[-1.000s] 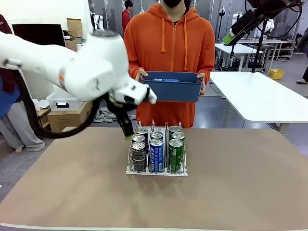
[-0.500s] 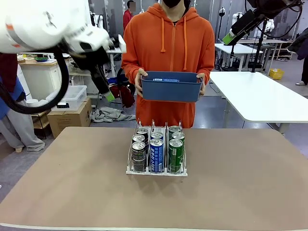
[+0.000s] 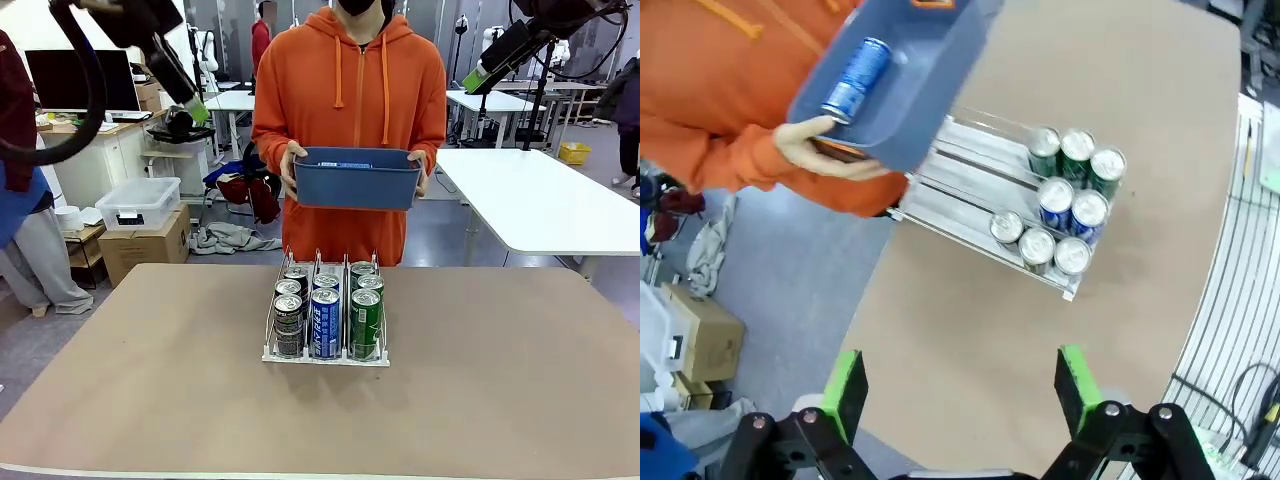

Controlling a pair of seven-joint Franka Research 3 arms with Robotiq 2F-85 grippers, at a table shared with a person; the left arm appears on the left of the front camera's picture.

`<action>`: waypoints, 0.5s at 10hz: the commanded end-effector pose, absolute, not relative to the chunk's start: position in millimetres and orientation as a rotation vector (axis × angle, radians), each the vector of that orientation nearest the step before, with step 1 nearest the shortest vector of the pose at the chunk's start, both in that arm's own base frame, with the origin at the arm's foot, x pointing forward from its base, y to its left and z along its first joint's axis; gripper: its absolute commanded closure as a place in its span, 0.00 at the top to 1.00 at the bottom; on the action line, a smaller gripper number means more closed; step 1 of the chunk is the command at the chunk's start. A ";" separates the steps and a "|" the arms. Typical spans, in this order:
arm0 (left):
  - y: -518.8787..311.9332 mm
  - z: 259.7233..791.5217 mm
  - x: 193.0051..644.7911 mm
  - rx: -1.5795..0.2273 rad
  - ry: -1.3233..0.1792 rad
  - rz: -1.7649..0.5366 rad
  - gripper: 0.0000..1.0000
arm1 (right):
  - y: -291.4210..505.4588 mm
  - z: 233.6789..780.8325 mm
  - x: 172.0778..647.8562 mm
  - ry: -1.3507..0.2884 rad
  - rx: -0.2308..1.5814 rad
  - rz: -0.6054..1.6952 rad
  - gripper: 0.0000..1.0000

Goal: Fill the beverage cans into the dispenser.
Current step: Pick up the Ionic drink handed by the human.

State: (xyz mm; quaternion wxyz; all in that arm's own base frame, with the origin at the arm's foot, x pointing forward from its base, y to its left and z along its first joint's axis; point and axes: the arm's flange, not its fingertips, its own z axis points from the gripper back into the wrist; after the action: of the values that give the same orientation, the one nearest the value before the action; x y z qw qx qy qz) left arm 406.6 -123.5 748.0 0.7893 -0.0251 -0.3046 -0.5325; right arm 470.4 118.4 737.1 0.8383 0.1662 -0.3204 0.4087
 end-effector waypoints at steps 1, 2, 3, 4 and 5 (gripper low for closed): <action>-127.6 755.8 395.2 -0.076 -0.708 -1.046 1.00 | 118.4 736.5 470.5 -0.676 0.350 0.868 1.00; -126.2 757.4 396.0 -0.085 -0.721 -1.049 1.00 | 118.4 736.5 470.5 -0.676 0.350 0.868 1.00; -124.5 756.6 399.0 -0.027 -0.701 -1.009 1.00 | 118.4 736.5 470.5 -0.676 0.350 0.868 1.00; -134.1 741.8 401.2 0.053 -0.651 -1.003 1.00 | 118.4 736.5 470.5 -0.676 0.350 0.868 1.00; -124.9 767.1 396.5 -0.061 -0.701 -1.044 1.00 | 118.4 736.5 470.5 -0.676 0.350 0.868 1.00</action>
State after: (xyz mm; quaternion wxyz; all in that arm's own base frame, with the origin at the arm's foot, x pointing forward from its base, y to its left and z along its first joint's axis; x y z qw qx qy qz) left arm 400.3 -129.6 758.3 0.8142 -0.0115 -0.3197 -0.4844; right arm 470.4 118.4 737.1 0.8383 0.1662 -0.3204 0.4087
